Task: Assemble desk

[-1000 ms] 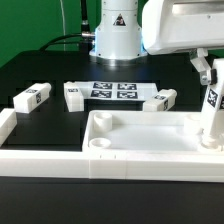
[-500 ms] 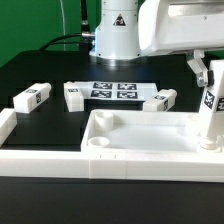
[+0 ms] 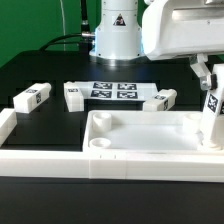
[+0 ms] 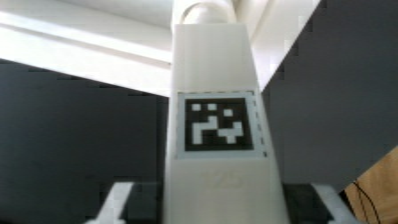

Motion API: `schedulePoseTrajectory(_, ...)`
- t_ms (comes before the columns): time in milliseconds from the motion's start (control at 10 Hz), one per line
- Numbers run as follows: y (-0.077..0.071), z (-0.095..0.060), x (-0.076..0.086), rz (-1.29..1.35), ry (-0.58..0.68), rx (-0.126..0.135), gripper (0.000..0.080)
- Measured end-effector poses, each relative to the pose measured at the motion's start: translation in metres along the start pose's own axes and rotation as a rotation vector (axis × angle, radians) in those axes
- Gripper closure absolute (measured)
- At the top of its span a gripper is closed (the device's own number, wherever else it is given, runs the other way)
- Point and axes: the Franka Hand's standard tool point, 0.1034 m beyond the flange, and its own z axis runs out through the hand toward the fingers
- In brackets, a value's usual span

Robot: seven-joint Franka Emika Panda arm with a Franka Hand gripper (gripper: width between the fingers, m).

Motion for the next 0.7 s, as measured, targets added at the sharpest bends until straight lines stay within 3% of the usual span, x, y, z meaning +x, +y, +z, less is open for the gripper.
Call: schedulePoseTrajectory(700, 0.0008, 0.0085, -0.0026, -0.003, 0.025, -0.005, 0.0509)
